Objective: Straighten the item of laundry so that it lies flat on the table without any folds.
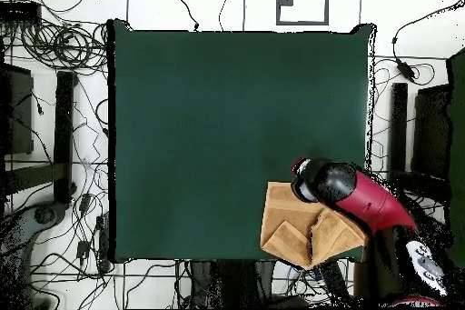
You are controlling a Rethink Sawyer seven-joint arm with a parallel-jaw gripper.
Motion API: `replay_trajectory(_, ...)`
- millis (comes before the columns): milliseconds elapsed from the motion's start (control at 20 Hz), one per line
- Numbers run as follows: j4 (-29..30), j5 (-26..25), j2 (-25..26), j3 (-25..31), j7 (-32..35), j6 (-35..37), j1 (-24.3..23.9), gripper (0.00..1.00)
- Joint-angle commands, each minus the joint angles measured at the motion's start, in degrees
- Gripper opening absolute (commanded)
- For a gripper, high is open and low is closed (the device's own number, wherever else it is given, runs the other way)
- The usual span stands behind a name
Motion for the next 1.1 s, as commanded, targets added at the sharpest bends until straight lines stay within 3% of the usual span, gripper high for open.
replay_trajectory(50, 2.5, 2.8, 4.9, 1.8, 12.3, -2.9, 1.8, 1.0)
replay_trajectory(500, -0.3, 2.2, 11.4, 3.2, 10.8, -8.2, 0.2, 1.0)
replay_trajectory(750, -5.7, 1.1, 19.6, 4.2, 8.0, -12.0, -1.4, 1.0)
replay_trajectory(1100, -12.2, -1.2, 25.7, 5.6, 3.8, -12.5, -3.6, 1.0)
